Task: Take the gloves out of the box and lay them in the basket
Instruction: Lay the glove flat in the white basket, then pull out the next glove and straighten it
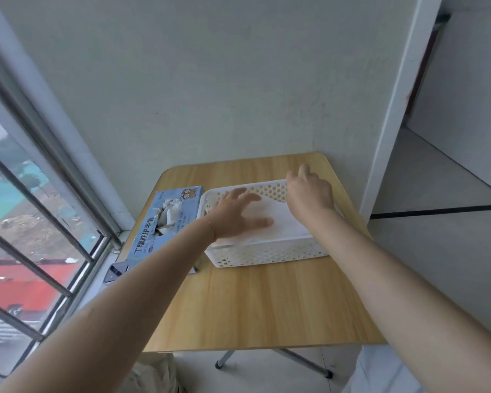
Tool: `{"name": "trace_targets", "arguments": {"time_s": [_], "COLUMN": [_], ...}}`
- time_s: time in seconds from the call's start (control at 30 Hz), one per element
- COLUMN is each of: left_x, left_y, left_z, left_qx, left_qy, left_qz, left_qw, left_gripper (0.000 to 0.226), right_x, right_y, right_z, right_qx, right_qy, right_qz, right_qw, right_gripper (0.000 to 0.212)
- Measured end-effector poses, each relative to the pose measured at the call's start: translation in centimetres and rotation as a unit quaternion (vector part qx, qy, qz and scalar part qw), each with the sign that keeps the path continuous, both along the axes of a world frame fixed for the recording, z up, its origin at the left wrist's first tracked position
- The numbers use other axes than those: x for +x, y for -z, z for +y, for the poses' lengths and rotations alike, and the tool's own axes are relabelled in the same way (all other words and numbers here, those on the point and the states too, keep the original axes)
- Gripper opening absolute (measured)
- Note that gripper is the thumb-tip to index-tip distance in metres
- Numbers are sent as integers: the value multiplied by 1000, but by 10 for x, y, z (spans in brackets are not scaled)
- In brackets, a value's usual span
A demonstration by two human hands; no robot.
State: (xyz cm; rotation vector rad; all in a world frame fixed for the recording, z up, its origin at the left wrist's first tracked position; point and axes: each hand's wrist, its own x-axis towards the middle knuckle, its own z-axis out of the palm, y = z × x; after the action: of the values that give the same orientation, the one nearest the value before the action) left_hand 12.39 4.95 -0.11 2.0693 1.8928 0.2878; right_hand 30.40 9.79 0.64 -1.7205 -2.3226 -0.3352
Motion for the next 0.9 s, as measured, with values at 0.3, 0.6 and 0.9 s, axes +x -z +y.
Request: {"name": "trace_targets", "arguments": {"time_s": [0.3, 0.6, 0.9], "left_x": [-130, -168, -175], "left_y": [-11, 21, 43], "left_z": [-39, -69, -61], "left_qx": [88, 14, 36], "left_qy": [-189, -154, -145], "left_qz": [-120, -119, -114], "left_qw": [971, 981, 982], "left_gripper": [40, 117, 101], "right_x": [-120, -213, -224], "right_y": [-14, 1, 10], "right_z": [-21, -30, -25], "right_qx": [-50, -97, -143], "right_qy": [-191, -223, -166], "right_qz": [185, 80, 135], "right_qw": [963, 967, 966], "right_gripper": [13, 16, 8]}}
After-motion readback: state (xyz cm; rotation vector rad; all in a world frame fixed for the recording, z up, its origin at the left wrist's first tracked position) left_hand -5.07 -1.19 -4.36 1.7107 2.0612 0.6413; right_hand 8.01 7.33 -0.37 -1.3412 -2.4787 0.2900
